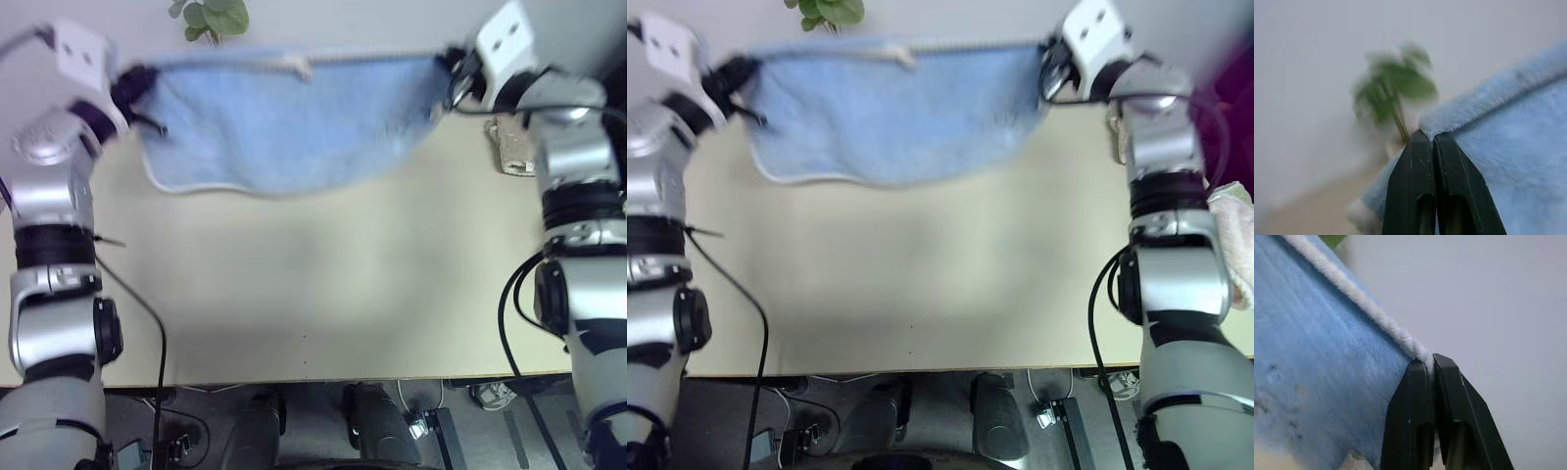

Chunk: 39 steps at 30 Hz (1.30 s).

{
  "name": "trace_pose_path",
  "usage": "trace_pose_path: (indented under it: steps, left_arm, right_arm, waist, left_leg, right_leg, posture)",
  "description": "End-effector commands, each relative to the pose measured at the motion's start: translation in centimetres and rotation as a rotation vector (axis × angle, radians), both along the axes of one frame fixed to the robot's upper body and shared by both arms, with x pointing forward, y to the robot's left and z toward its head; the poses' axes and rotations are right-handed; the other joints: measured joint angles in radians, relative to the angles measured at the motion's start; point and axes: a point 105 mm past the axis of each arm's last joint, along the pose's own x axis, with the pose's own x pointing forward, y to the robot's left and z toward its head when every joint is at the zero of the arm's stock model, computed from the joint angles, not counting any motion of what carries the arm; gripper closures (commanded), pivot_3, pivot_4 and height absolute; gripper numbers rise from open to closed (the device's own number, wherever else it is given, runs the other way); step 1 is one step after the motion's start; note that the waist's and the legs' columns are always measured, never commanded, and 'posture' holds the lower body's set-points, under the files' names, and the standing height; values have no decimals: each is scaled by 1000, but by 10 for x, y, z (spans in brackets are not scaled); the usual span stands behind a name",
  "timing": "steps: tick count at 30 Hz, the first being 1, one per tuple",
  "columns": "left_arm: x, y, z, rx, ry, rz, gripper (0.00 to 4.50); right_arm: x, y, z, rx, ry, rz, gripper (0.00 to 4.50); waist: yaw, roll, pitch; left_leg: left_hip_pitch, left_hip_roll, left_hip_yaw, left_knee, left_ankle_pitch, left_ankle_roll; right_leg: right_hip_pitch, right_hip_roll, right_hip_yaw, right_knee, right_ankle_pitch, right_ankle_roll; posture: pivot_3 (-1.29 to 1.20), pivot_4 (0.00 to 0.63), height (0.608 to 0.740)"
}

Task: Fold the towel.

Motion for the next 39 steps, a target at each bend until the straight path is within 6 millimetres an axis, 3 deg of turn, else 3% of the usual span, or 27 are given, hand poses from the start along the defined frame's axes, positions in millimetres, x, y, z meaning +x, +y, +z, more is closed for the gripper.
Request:
trace_pose_path:
  steps: [1,5,7,10,14,17,19,22,26,33,39]
  left_arm:
    - [-14,32,5,-56,-12,7,4500]
    - [-38,32,-46,123,154,-129,4500]
    - [-62,31,-84,196,283,-210,4500]
    - [-97,32,-125,231,469,-287,4500]
    - [-139,40,-171,312,707,-309,4500]
    - [-172,47,-196,327,872,-319,4500]
    - [-189,47,-202,316,942,-341,4500]
    - [-202,44,-204,317,985,-362,4500]
    - [-199,43,-206,330,981,-351,4500]
    - [-139,42,-208,308,871,-283,4500]
    - [-105,35,-218,299,873,-313,4500]
  right_arm:
    - [-23,-4,21,-2,-59,77,4378]
    - [-50,13,-14,-75,75,254,4378]
    - [-66,17,-57,-124,238,331,4378]
    - [-93,15,-103,-156,446,396,4378]
    - [-128,7,-142,-163,672,449,4378]
    - [-151,-1,-163,-155,817,470,4378]
    - [-168,-5,-174,-160,905,504,4378]
    - [-174,-7,-177,-152,935,511,4378]
    - [-164,-6,-179,-141,901,476,4378]
    - [-118,-6,-193,-138,804,343,4378]
    - [-91,-3,-206,-106,786,305,4378]
  waist:
    - [-11,0,0]
    - [-22,1,0]
    - [-21,1,0]
    - [-9,1,0]
    - [11,2,1]
    - [19,2,1]
    - [25,1,1]
    - [29,1,1]
    - [36,1,1]
    - [45,1,0]
    - [40,1,0]
  left_leg:
    - [0,0,1,0,0,0]
    - [-2,1,7,1,-2,3]
    - [-6,1,7,2,-2,3]
    - [-10,2,7,5,-4,8]
    - [-11,2,7,12,-5,9]
    - [-7,2,8,13,-5,9]
    - [-5,2,9,12,-5,9]
    - [-5,2,9,13,-5,10]
    - [-4,3,10,15,-6,10]
    - [-2,3,11,15,-6,10]
    - [-4,3,11,17,-7,13]
  right_leg:
    - [0,0,0,0,0,0]
    - [-5,-1,1,2,0,1]
    - [-9,-1,2,2,0,1]
    - [-12,-1,2,3,0,0]
    - [-11,-1,3,6,2,-1]
    - [-6,-1,4,4,2,-3]
    - [-4,-1,4,2,1,-4]
    - [-3,-1,4,2,1,-4]
    - [-2,0,4,2,1,-7]
    - [1,0,4,1,3,-4]
    - [-2,0,4,1,5,0]
  posture:
    - [0,150,738]
    - [0,150,738]
    - [0,150,738]
    - [0,150,738]
    - [0,150,738]
    - [0,150,738]
    - [0,150,738]
    - [0,150,738]
    - [0,150,738]
    - [0,150,738]
    - [0,150,738]
